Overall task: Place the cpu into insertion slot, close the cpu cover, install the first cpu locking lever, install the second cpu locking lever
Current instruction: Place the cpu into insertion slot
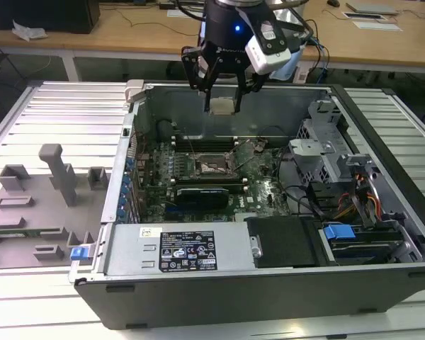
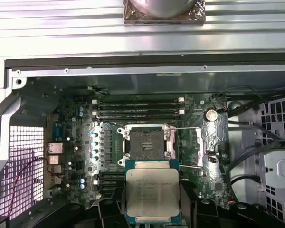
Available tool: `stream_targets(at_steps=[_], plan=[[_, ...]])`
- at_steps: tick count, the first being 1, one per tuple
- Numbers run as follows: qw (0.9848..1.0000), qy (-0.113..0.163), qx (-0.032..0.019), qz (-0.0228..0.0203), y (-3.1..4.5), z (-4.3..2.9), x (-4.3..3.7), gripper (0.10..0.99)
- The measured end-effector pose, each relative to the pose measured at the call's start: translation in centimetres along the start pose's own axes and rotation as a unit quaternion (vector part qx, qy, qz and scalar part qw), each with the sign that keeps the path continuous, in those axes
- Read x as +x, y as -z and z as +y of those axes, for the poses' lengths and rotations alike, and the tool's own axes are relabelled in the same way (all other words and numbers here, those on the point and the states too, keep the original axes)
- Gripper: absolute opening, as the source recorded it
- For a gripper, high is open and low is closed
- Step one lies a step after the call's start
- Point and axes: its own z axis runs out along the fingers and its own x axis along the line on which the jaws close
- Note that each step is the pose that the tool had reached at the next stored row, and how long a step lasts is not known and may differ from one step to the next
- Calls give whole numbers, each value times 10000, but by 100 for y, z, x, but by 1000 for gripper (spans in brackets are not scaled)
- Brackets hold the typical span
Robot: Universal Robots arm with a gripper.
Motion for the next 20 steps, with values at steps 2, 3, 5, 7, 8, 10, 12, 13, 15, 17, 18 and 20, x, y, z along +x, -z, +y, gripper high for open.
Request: stream_targets(at_steps=[2, 3, 5, 7, 8, 10, 12, 13, 15, 17, 18, 20], plan=[[10000, 0, -1, 0, -54, -5, -1, 541], [10000, 0, -1, -1, -82, -7, -1, 541], [10000, 0, 0, 0, -133, -12, -1, 541], [10000, 0, 4, -1, -195, -17, -2, 541], [10000, 0, 4, -1, -228, -20, -3, 541], [10000, 0, 5, -1, -259, -23, -3, 541], [10000, -16, 5, -2, -282, -25, -4, 541], [10000, -48, 4, -5, -287, -25, -4, 541], [9996, -280, 0, -26, -304, -27, -4, 541], [9988, -487, -4, -44, -313, -28, -4, 541], [9984, -568, -6, -51, -317, -28, -4, 541], [9973, -738, -8, -66, -322, -29, -4, 541]])
